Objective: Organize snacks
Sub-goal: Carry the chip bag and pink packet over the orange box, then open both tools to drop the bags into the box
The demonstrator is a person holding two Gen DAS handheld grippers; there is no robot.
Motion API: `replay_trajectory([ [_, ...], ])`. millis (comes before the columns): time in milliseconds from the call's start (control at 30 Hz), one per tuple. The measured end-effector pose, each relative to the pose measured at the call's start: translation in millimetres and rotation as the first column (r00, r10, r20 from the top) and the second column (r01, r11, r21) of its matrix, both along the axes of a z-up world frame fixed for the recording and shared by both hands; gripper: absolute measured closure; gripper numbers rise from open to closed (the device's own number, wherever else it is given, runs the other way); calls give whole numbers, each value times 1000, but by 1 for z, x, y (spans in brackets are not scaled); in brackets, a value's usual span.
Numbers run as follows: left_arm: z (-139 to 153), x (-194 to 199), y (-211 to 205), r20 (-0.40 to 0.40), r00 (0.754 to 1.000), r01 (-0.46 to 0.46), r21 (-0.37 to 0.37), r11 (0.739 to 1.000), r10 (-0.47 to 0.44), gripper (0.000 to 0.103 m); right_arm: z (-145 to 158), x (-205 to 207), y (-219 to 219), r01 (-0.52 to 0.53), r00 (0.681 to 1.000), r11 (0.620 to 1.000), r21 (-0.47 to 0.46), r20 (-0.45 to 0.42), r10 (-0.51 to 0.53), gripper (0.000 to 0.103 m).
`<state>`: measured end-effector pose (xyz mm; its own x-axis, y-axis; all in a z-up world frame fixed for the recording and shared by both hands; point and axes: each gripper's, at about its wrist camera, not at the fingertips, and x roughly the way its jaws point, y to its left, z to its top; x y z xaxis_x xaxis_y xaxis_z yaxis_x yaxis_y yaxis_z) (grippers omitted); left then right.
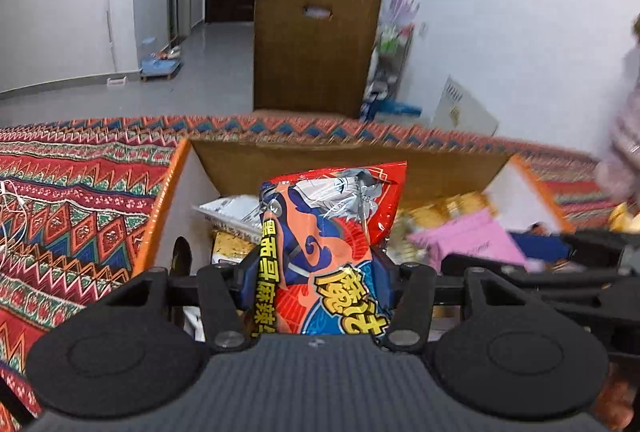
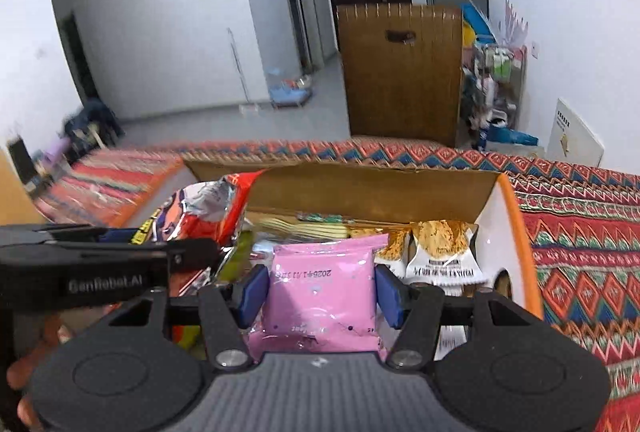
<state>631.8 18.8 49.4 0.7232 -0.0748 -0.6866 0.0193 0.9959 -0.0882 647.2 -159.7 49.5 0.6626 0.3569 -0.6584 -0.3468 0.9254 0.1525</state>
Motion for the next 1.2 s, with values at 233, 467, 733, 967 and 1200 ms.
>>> replay_trajectory([
  [233, -14, 8, 14, -22, 999, -34, -23, 999, 33, 38, -10, 22, 16, 2, 1000, 999, -50, -30, -3, 43],
  [467, -4, 0, 20, -24, 1000, -9, -60, 998, 7, 24, -6, 24, 4, 15, 1000, 999, -38, -24, -16, 36],
  [733, 39, -39, 20, 28, 999, 28, -36, 999, -27, 22, 23, -7, -20, 35, 999, 998, -49, 17, -35, 36],
  [967, 73, -86, 30, 57, 998, 18, -22, 1000, -17, 21, 57, -55, -44, 49, 997, 998, -40, 69, -46, 33],
  [1200, 103, -150, 32, 109, 994, 25, -16, 1000, -24, 18, 90, -113, -59, 50, 991, 998, -27, 126, -47, 28],
])
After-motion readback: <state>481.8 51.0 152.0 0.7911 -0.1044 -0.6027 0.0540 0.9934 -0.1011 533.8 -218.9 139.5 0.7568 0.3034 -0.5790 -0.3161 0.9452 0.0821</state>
